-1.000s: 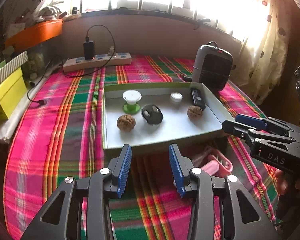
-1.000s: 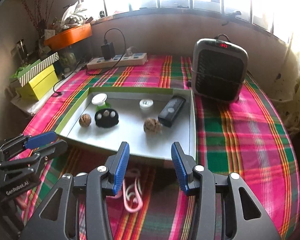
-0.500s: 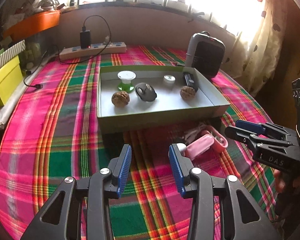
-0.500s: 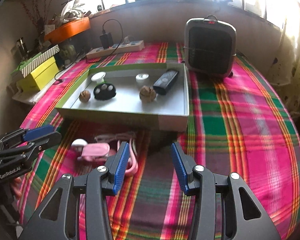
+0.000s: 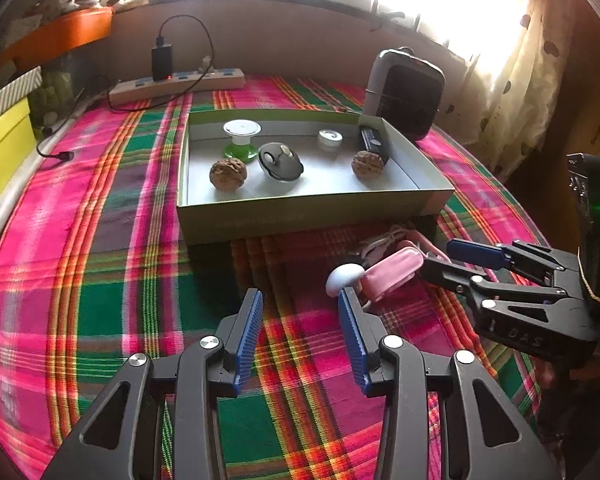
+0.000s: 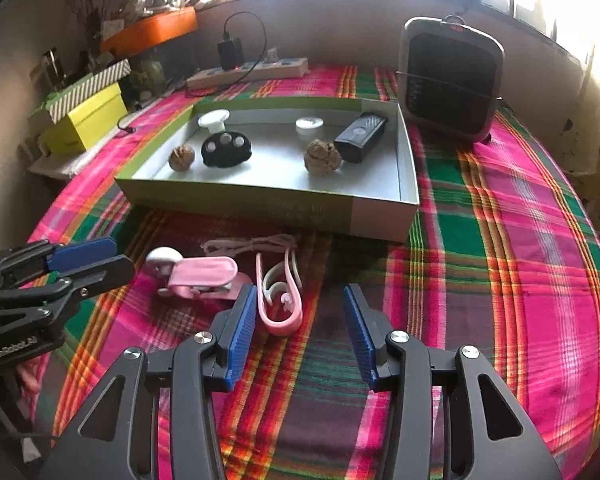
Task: Organize objects
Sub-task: 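Move the left gripper to the white egg while the right gripper approaches the pink hook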
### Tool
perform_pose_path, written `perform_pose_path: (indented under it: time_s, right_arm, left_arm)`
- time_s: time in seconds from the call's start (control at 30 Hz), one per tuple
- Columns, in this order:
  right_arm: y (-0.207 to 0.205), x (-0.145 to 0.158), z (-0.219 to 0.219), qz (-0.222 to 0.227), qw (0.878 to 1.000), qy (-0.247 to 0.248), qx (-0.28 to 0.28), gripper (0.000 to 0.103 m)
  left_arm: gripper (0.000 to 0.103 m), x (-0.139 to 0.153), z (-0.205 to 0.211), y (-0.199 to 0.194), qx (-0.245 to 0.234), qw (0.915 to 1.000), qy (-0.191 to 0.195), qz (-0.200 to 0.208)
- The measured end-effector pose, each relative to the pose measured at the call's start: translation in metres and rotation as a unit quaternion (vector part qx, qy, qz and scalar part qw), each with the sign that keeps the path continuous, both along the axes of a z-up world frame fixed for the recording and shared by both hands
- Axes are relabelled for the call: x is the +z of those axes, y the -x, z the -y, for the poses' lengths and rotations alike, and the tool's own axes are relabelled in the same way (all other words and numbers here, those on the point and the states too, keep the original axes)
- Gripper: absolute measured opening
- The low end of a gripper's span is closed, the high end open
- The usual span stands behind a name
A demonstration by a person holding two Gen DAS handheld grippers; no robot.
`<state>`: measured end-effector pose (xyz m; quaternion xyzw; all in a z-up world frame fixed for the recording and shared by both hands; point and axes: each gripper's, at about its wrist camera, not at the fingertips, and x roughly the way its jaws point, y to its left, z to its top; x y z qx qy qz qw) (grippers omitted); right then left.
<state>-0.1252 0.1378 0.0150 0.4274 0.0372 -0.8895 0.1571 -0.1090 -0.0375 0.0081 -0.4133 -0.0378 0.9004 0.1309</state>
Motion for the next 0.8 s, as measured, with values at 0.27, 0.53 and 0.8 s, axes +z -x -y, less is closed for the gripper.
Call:
perform_pose_path:
  time_s: [0.27,0.53,0.8]
  right_arm:
    - [0.007,-0.003,0.005,-0.001,1.000,-0.027,-0.001,0.046]
    - [0.015,-0.003,0.006,-0.006,0.999,-0.039,-0.007,0.046]
    - [0.016,-0.002,-0.007,-0.006,0.999,-0.041,-0.034,0.045]
  left_arm:
    - [0.040,-0.003,-0.006,0.003,-0.011,0.9999,0.003,0.007]
    - [0.041,-0.005,-0.014,0.008,-0.020,0.9997,0.007,0.013]
    - [0.042,-0.005,-0.022,0.015,-0.025,0.9995,0.010,0.014]
